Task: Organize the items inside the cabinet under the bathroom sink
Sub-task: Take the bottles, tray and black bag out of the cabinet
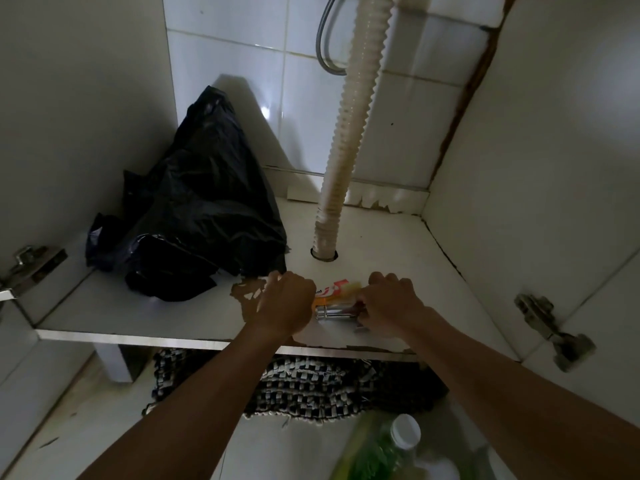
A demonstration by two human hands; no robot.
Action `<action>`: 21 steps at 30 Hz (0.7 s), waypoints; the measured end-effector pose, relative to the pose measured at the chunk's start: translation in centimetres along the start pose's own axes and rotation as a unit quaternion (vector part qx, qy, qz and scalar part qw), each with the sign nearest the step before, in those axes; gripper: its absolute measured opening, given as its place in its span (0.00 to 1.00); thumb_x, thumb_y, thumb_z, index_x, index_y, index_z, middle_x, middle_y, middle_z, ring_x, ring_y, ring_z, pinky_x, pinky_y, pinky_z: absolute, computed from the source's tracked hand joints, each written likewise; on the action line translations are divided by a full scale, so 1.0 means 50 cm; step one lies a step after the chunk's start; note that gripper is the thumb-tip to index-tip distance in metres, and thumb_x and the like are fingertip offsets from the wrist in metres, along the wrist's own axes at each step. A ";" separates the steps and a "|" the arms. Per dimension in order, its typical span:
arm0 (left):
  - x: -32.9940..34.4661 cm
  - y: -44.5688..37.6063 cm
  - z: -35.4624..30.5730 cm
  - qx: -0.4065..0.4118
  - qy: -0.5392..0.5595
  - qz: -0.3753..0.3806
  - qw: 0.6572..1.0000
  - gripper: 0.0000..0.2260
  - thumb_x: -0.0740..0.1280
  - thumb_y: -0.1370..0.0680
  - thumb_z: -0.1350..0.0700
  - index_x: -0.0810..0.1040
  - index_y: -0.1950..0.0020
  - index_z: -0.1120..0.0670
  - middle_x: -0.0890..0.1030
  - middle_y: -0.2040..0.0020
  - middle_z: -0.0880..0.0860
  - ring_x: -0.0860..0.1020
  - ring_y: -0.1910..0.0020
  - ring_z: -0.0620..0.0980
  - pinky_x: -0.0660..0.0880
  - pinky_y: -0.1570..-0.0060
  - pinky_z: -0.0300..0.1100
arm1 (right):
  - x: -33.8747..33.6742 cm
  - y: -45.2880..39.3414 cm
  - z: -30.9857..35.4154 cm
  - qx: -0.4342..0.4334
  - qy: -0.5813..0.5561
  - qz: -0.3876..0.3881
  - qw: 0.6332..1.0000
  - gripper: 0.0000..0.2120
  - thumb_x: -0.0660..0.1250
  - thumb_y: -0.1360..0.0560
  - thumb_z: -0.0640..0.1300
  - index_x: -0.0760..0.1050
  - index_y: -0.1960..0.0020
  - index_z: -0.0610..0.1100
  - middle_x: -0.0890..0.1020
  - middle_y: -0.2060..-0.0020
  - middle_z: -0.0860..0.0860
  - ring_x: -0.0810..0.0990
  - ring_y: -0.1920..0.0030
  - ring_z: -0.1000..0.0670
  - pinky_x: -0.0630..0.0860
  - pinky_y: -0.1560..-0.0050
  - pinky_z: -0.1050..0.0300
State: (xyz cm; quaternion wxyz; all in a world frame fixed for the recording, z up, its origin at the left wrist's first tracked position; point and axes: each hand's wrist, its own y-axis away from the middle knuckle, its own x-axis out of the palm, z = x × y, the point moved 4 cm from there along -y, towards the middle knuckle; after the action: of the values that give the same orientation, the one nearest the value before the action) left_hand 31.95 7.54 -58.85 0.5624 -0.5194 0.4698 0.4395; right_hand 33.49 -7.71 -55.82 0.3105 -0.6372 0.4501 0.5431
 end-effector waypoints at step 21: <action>-0.025 0.016 -0.020 -0.012 -0.053 -0.009 0.998 0.09 0.60 0.23 0.62 0.78 0.47 0.57 0.80 0.50 0.56 0.76 0.44 0.55 0.58 0.30 0.52 | -0.019 0.013 -0.028 -0.004 -0.027 -0.005 1.000 0.19 0.60 0.23 0.54 0.75 0.43 0.39 0.70 0.42 0.43 0.69 0.41 0.42 0.64 0.40 0.48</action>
State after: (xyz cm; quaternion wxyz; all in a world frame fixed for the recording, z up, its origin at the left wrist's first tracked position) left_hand 30.88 6.60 -57.78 0.5841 -0.5062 0.4292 0.4673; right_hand 33.47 -9.02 -54.52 0.3228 -0.6260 0.4358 0.5604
